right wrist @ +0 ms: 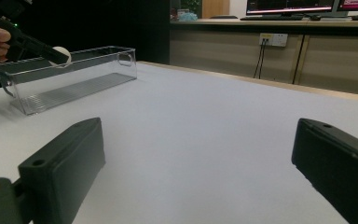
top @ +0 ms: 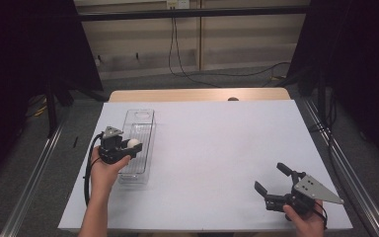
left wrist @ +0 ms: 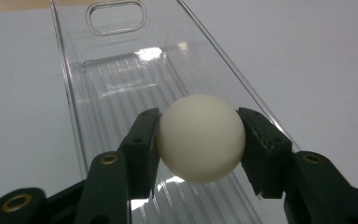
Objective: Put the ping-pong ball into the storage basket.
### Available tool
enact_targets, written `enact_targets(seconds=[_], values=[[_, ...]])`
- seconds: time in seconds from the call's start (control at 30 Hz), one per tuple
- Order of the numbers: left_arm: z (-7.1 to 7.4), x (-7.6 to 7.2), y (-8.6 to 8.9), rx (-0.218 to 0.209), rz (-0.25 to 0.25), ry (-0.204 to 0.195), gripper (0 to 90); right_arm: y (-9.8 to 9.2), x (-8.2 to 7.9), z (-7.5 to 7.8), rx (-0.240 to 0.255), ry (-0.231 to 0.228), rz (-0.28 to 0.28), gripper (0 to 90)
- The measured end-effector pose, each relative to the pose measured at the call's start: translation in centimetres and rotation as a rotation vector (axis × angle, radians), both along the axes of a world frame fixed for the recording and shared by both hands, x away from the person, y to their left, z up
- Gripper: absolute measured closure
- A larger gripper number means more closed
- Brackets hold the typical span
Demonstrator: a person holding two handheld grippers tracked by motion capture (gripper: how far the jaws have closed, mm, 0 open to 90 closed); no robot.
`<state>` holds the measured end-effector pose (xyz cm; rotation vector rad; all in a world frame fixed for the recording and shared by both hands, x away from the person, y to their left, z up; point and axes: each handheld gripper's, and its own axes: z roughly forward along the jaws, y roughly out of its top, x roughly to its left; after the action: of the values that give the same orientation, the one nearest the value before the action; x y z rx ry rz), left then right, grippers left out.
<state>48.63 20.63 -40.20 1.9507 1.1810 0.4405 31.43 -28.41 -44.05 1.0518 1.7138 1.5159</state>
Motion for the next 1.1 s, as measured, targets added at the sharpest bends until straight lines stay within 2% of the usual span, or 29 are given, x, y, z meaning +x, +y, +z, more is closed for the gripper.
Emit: enact_targets(seconds=[0.47, 0.77, 1.1], values=[[0.01, 0.06, -0.02, -0.001, 0.006, 0.000, 50.9, -0.04, 0.02, -0.02, -0.011, -0.006, 0.008, 2.3], [0.01, 0.22, -0.03, 0.012, 0.009, -0.007, 50.9, -0.03, 0.00, -0.01, -0.009, -0.004, 0.009, 2.3], [-0.01, 0.27, -0.03, 0.002, 0.028, -0.012, 50.2, -0.05, -0.05, 0.01, -0.006, -0.005, 0.002, 2.3]])
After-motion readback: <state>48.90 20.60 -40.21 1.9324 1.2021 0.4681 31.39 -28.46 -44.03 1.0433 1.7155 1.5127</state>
